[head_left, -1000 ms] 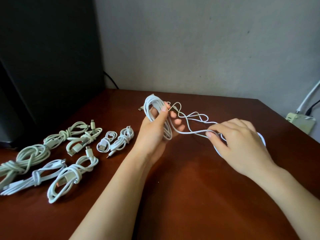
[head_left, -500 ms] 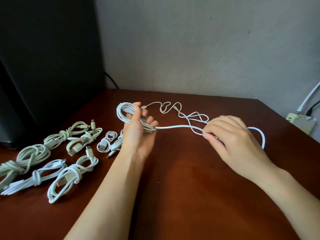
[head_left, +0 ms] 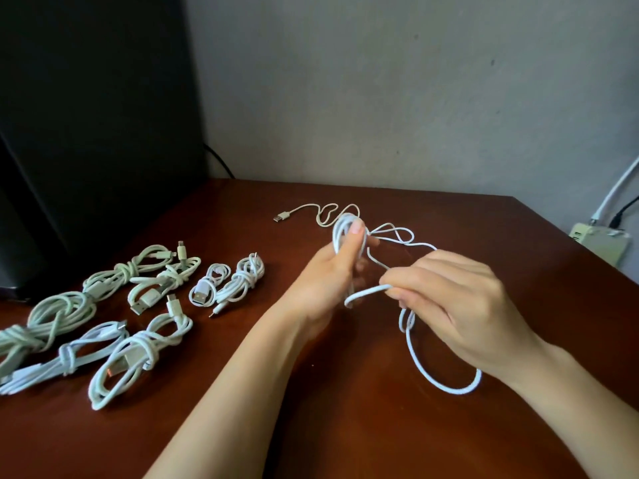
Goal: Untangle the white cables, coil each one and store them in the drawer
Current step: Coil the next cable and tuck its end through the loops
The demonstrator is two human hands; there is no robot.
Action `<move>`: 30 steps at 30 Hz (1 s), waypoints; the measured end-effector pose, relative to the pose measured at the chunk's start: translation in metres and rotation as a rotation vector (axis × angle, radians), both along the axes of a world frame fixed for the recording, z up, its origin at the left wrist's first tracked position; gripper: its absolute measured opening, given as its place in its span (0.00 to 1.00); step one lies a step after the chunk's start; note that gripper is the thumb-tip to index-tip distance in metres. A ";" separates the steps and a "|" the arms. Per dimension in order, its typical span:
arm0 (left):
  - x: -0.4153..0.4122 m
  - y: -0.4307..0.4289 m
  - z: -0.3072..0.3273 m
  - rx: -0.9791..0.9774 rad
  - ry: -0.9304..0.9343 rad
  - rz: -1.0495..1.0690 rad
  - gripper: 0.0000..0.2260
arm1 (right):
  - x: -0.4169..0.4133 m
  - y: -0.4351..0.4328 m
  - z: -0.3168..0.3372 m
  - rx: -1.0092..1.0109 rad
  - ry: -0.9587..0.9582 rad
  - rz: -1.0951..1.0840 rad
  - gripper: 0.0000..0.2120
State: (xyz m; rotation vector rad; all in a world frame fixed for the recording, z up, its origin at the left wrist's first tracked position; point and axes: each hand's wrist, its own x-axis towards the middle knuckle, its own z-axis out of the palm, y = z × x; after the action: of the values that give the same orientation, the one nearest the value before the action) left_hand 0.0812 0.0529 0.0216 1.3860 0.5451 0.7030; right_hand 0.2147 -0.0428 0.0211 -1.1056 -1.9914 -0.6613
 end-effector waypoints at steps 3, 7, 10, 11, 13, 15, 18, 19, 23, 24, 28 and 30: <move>-0.002 -0.004 0.001 -0.011 0.099 -0.145 0.24 | 0.000 -0.002 0.002 0.019 0.047 -0.009 0.14; -0.003 -0.006 0.001 -0.110 0.175 -0.303 0.26 | 0.002 -0.004 0.002 0.040 0.129 -0.078 0.12; -0.003 -0.006 0.001 -0.148 0.215 -0.389 0.30 | 0.007 -0.004 0.001 0.016 0.210 -0.131 0.12; -0.002 -0.006 0.002 -0.156 0.218 -0.414 0.31 | 0.008 -0.004 0.000 0.005 0.229 -0.145 0.11; -0.002 -0.008 0.004 -0.157 0.220 -0.441 0.32 | 0.010 -0.003 -0.002 -0.019 0.274 -0.176 0.08; -0.001 -0.008 0.005 -0.161 0.211 -0.449 0.33 | 0.012 -0.002 -0.003 -0.049 0.337 -0.202 0.06; -0.001 -0.008 0.006 -0.171 0.187 -0.473 0.33 | 0.012 -0.002 -0.003 -0.060 0.377 -0.236 0.05; -0.002 -0.007 0.006 -0.170 0.189 -0.482 0.33 | 0.013 -0.002 -0.003 -0.061 0.378 -0.241 0.05; -0.004 -0.007 0.005 -0.113 0.231 -0.531 0.23 | 0.013 -0.001 -0.005 -0.076 0.375 -0.255 0.10; -0.005 -0.007 0.005 -0.086 0.243 -0.534 0.19 | 0.013 -0.001 -0.005 -0.064 0.362 -0.266 0.10; -0.004 -0.006 0.004 -0.066 0.253 -0.487 0.03 | 0.012 -0.002 -0.004 -0.048 0.335 -0.274 0.08; -0.003 -0.006 0.003 -0.104 0.231 -0.446 0.05 | 0.013 -0.001 -0.006 -0.052 0.326 -0.270 0.05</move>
State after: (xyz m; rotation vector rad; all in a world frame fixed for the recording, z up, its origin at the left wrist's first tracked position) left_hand 0.0786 0.0468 0.0248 1.4337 0.4239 0.1540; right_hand 0.2277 -0.0441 0.0150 -1.4314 -1.6062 -0.5272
